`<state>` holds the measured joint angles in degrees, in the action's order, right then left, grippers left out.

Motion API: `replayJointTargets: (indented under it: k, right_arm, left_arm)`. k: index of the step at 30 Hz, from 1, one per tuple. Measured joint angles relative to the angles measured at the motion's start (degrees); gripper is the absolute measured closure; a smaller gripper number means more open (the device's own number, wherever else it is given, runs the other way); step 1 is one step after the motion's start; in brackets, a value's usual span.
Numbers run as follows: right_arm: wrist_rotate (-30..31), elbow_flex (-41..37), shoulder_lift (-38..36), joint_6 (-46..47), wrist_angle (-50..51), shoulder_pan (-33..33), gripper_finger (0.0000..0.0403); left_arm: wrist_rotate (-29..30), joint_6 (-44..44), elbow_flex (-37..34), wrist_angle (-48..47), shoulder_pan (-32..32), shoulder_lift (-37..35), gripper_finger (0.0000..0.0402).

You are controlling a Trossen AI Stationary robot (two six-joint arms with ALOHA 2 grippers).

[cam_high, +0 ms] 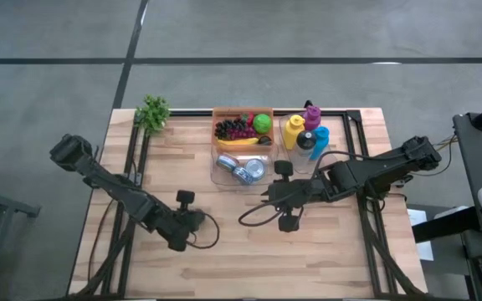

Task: Pick & Place Food Item
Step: Put the plum into the orange bin

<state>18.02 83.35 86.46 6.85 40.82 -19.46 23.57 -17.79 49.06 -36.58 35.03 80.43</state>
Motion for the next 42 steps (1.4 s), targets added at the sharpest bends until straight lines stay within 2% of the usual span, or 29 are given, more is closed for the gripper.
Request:
replayJointTargets:
  k: [4,7,15,21,27,34,42]
  right_arm:
    - [0.0,0.0,0.0,0.0,0.0,0.0,0.0323]
    - [0.0,0.0,0.0,0.0,0.0,0.0,0.0318]
    - [0.0,0.0,0.0,0.0,0.0,0.0,0.0309]
    - [0.0,0.0,0.0,0.0,0.0,0.0,0.0317]
    - [0.0,0.0,0.0,0.0,0.0,0.0,0.033]
    - [0.0,0.0,0.0,0.0,0.0,0.0,0.0339]
    - [0.0,0.0,0.0,0.0,0.0,0.0,0.0333]
  left_arm:
    - [-0.2,0.2,-1.6,1.0,-0.8,0.0,0.0397]
    - [-0.1,0.4,-2.7,1.9,-1.6,0.0,0.0375]
    - [-0.2,0.8,-6.2,5.3,-2.2,0.0,0.0246]
    - [-0.2,-3.1,-7.5,5.8,-3.7,0.0,0.0147]
    - [-0.7,-4.4,-8.3,7.3,-4.6,0.0,0.0074]
    - [-2.6,-7.7,-9.7,8.1,-4.9,0.0,0.0036]
    - [-4.0,-8.1,-12.0,12.3,-6.1,0.0,0.0026]
